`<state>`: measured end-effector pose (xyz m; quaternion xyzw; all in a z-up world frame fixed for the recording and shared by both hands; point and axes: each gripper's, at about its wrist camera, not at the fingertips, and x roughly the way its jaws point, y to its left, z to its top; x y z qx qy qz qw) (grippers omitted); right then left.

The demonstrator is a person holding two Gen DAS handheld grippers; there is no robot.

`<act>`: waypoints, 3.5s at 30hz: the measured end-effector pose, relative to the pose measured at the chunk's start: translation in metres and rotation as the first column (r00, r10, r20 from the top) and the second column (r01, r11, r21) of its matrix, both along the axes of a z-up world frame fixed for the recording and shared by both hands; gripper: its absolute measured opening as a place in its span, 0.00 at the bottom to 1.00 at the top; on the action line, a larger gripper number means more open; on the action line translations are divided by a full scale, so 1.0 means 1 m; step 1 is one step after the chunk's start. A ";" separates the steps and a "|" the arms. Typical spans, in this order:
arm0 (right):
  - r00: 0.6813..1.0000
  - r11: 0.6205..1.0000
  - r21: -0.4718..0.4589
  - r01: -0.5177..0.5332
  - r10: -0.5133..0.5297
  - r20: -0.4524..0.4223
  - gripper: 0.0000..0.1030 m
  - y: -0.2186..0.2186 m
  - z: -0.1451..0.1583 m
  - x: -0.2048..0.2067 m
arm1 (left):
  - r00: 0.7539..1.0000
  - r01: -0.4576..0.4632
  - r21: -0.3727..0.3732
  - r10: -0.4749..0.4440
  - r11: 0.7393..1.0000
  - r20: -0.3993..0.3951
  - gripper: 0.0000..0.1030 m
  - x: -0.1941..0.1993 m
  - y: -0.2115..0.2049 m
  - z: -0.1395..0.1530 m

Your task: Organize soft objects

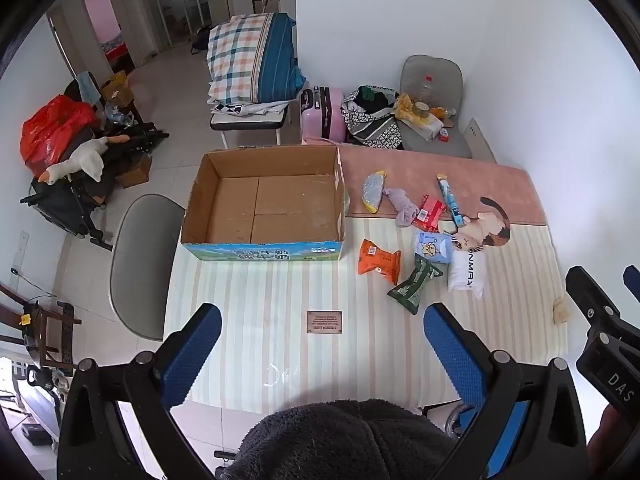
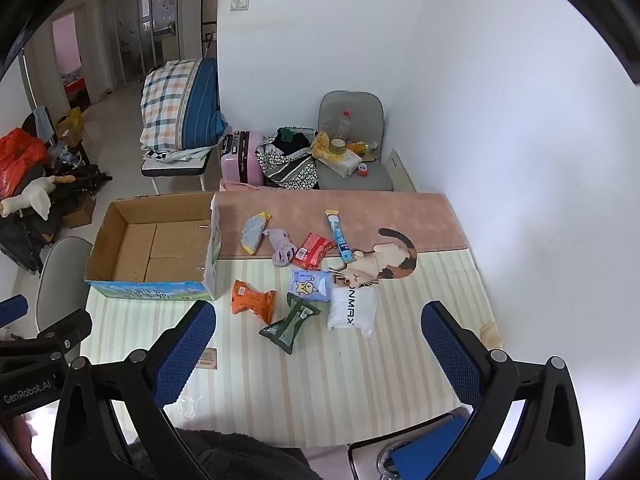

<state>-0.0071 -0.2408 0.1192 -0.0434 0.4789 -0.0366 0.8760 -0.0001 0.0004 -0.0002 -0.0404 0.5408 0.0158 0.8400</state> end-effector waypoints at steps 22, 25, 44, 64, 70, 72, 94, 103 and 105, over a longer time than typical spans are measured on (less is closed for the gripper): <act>1.000 1.000 0.000 0.000 0.000 -0.004 1.00 0.003 0.002 0.003 | 1.000 0.004 0.013 -0.005 1.000 0.009 1.00 -0.004 -0.006 0.005; 1.000 1.000 0.000 -0.004 0.004 0.001 1.00 0.006 0.005 0.001 | 1.000 0.010 0.012 -0.010 1.000 0.020 1.00 -0.003 -0.001 0.009; 1.000 1.000 -0.005 -0.003 0.003 0.015 1.00 0.009 0.009 -0.001 | 0.999 0.017 0.008 -0.017 1.000 0.031 1.00 0.001 0.007 0.013; 1.000 1.000 -0.001 -0.008 0.008 -0.003 1.00 0.016 0.002 0.006 | 1.000 0.019 0.010 -0.019 1.000 0.024 1.00 0.007 0.012 0.007; 1.000 1.000 -0.002 -0.010 0.010 -0.002 1.00 0.019 0.001 0.009 | 1.000 0.019 0.011 -0.019 1.000 0.025 1.00 0.006 0.012 0.007; 1.000 1.000 0.001 -0.009 0.009 -0.004 1.00 0.019 0.000 0.009 | 1.000 0.019 0.010 -0.019 1.000 0.025 1.00 0.007 0.013 0.007; 1.000 1.000 0.007 -0.006 0.006 -0.007 1.00 0.028 -0.003 0.024 | 1.000 0.020 0.012 -0.020 1.000 0.021 1.00 0.007 0.020 0.002; 0.989 0.991 0.080 0.107 -0.098 -0.107 1.00 -0.015 -0.053 0.082 | 0.998 0.056 0.016 -0.056 0.998 -0.030 1.00 0.085 0.006 -0.032; 0.979 0.982 0.121 0.142 -0.121 -0.164 1.00 -0.039 -0.079 0.102 | 0.995 0.084 0.027 -0.083 0.996 -0.050 1.00 0.109 -0.006 -0.049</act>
